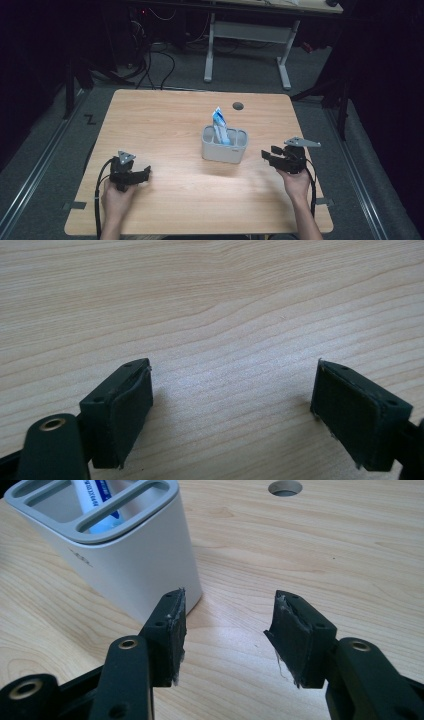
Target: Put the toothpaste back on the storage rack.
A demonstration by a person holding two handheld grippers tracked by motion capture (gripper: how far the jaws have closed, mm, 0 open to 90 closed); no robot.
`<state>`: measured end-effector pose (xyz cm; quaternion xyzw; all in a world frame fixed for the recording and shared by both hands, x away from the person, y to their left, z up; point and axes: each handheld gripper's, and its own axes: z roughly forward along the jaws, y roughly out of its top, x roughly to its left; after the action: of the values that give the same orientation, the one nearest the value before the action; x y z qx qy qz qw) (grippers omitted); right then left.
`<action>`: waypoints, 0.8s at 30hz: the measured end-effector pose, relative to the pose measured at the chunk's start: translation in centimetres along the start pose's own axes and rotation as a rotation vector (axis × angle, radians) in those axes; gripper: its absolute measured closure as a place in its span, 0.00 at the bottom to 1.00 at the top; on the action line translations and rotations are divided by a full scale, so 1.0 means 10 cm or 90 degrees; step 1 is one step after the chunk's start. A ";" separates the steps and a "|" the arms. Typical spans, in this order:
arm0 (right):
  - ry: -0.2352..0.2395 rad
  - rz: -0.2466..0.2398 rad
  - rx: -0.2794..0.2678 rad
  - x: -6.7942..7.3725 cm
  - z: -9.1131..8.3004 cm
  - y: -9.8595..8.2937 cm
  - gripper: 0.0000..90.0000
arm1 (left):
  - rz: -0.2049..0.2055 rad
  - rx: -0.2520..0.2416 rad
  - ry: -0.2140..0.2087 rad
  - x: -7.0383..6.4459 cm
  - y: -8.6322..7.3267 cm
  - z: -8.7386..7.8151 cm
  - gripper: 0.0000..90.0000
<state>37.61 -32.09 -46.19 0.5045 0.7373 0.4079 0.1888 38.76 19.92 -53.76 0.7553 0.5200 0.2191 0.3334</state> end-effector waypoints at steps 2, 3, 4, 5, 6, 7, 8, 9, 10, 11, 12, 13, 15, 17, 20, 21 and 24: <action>-0.003 0.004 -0.001 -0.02 0.01 -0.02 0.53 | 0.000 0.000 0.000 0.00 0.00 0.00 0.19; -0.006 0.004 0.000 -0.03 0.02 -0.03 0.53 | 0.000 0.000 0.000 0.00 0.00 0.00 0.19; -0.011 0.000 0.000 -0.04 0.03 -0.04 0.53 | 0.000 0.000 0.000 0.00 0.00 0.00 0.19; -0.017 -0.003 -0.004 -0.04 0.05 -0.06 0.52 | 0.000 0.000 -0.001 0.00 0.00 0.00 0.19; -0.023 -0.008 -0.007 -0.05 0.06 -0.07 0.52 | 0.000 0.000 0.000 0.00 0.00 0.00 0.19; -0.026 -0.012 -0.009 -0.06 0.07 -0.08 0.51 | 0.000 0.000 -0.001 0.00 0.00 0.00 0.19; -0.030 -0.007 -0.007 -0.07 0.08 -0.09 0.51 | 0.000 0.001 -0.001 0.00 0.00 0.00 0.19; -0.032 -0.005 -0.007 -0.08 0.10 -0.11 0.51 | 0.000 0.000 0.000 0.00 0.00 0.00 0.19; -0.034 -0.005 -0.006 -0.09 0.11 -0.12 0.51 | 0.000 0.001 -0.001 0.00 0.00 0.00 0.19; -0.037 -0.003 -0.003 -0.10 0.12 -0.13 0.51 | 0.000 0.000 0.000 0.00 0.00 0.00 0.19; -0.041 -0.004 -0.001 -0.11 0.14 -0.14 0.51 | 0.000 0.001 -0.001 0.00 0.00 0.00 0.19; -0.043 -0.002 0.002 -0.12 0.15 -0.16 0.51 | 0.000 0.000 0.000 0.00 0.00 0.00 0.19; -0.048 -0.003 0.003 -0.14 0.17 -0.18 0.51 | 0.000 0.000 0.000 0.00 0.00 0.00 0.19; -0.053 0.001 0.007 -0.16 0.19 -0.20 0.50 | 0.000 0.001 0.000 0.00 0.00 0.00 0.19; -0.064 -0.003 0.014 -0.17 0.22 -0.21 0.49 | 0.000 0.000 0.000 0.00 0.00 0.00 0.19; -0.066 -0.004 0.015 -0.17 0.23 -0.22 0.48 | 0.000 0.001 0.000 0.00 0.00 0.00 0.19; -0.077 -0.012 0.015 -0.17 0.26 -0.22 0.47 | 0.000 0.000 0.000 0.00 0.00 0.00 0.19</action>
<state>38.82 -32.89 -49.75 0.5233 0.7341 0.3660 0.2307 38.75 19.92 -53.76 0.7555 0.5199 0.2187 0.3333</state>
